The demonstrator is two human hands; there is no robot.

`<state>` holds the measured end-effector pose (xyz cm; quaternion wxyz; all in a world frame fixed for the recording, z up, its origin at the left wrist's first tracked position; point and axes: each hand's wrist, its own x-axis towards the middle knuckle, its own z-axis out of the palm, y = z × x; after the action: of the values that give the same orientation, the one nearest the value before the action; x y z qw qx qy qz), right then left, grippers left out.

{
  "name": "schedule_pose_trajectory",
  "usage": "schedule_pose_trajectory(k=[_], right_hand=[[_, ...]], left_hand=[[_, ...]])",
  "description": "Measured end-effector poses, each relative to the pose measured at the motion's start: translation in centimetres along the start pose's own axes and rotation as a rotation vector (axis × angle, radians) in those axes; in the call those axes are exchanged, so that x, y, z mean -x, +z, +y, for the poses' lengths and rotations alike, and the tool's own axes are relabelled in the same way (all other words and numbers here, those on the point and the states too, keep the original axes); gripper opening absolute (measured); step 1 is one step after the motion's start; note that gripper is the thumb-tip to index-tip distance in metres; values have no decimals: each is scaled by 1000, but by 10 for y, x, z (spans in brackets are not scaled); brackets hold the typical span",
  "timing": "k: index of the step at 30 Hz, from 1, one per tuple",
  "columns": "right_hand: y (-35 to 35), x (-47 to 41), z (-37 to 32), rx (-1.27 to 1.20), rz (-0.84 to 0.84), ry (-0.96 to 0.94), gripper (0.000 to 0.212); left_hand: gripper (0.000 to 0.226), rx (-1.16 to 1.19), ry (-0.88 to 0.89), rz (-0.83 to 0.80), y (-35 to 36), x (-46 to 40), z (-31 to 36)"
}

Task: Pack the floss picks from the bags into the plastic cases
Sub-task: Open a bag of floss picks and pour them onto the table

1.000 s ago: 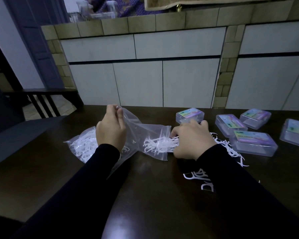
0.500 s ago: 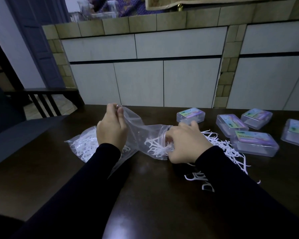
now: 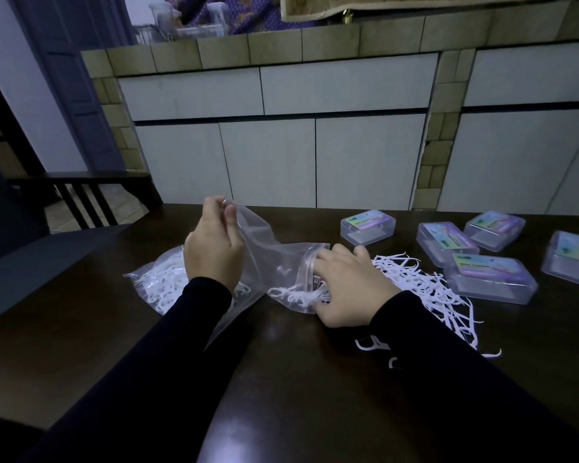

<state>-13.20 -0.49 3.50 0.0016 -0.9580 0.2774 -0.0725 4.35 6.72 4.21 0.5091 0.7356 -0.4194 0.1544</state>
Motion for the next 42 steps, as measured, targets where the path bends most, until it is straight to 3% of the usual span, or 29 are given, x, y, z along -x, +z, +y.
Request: schedule_pose_trajectory(k=[4,6,11,17,21,26,36,42], right_hand=[[5,1,-2,-115,11,15,46],[7,2,-3,-156,0,30,33],[-1,1,0,-33,36,-3,26],[-14,4,2,154,96,91,8],[-7,3,-1,9,20,34,32],[4,1,-9,-68,62,-23,26],[-1,0,-1,70,74,174,22],[5,0,-6,15,158,116,32]], left_hand=[[26,-14,-4,-5,0,0,0],[26,-23,-1,9,1,0,-2],[25,-41,-2,15,3,-2,-14],[25,-63,21,17,1,-2,-11],[26,-55,17,24,1,-3,-9],[26,-38,19,25,2,-1,-7],[24,-19,47,49,-1,-3,-2],[24,-16,50,81,-2,-5,-5]])
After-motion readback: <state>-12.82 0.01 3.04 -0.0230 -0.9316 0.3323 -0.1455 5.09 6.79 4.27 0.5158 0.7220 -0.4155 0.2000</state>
